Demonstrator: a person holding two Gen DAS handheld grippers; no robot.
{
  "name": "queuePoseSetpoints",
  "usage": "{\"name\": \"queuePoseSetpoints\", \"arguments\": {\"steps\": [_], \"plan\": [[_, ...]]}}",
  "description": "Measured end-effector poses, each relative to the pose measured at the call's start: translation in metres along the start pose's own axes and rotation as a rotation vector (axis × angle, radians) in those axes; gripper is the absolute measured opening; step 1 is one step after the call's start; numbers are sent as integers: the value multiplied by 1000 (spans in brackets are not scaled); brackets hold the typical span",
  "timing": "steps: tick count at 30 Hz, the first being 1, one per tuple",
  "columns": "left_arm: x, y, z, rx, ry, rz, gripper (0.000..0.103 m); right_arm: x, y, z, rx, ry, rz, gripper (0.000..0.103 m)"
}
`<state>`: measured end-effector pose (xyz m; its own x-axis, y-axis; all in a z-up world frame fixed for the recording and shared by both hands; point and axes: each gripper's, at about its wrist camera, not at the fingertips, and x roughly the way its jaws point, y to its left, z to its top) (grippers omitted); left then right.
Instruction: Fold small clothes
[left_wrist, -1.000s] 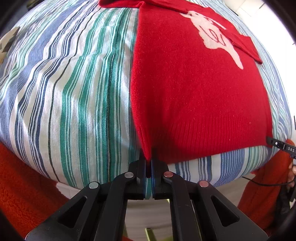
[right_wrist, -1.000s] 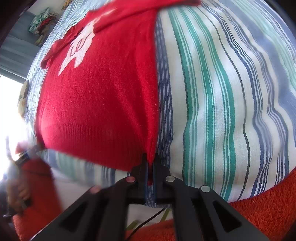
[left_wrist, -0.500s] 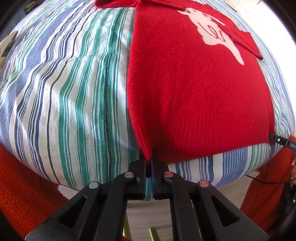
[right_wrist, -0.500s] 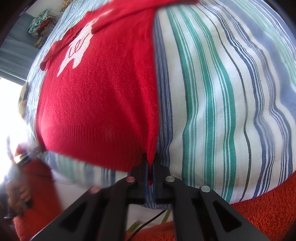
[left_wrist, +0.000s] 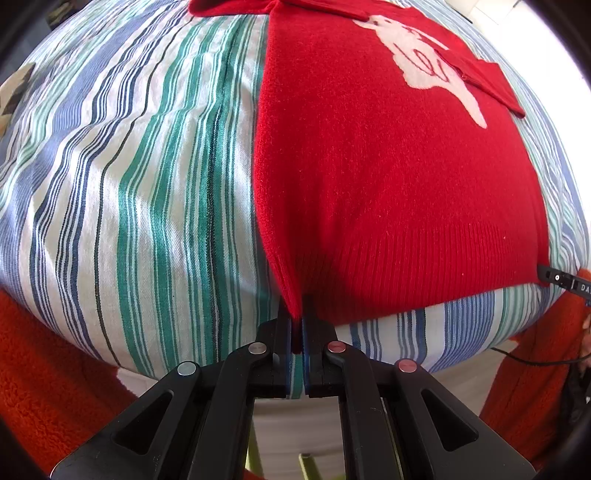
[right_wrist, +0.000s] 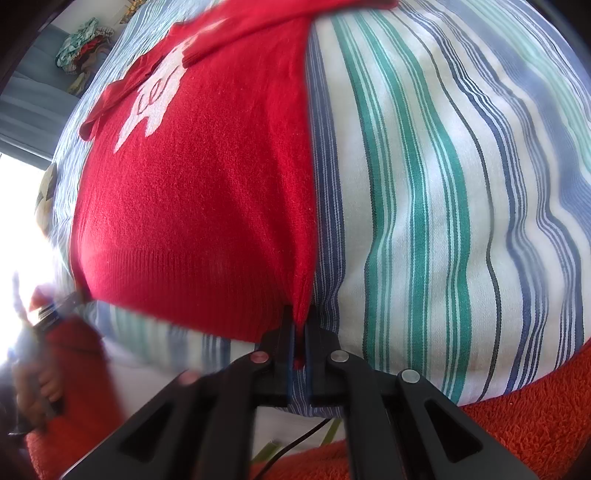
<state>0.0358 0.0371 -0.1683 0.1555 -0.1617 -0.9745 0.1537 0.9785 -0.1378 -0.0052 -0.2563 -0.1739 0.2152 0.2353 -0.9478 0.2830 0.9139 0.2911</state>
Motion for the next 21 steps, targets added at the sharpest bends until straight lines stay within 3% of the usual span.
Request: {"name": "queuePoseSetpoints", "arguments": {"steps": [21], "plan": [[2, -5, 1, 14, 8, 16, 3, -2, -6, 1, 11, 4, 11, 3]]}}
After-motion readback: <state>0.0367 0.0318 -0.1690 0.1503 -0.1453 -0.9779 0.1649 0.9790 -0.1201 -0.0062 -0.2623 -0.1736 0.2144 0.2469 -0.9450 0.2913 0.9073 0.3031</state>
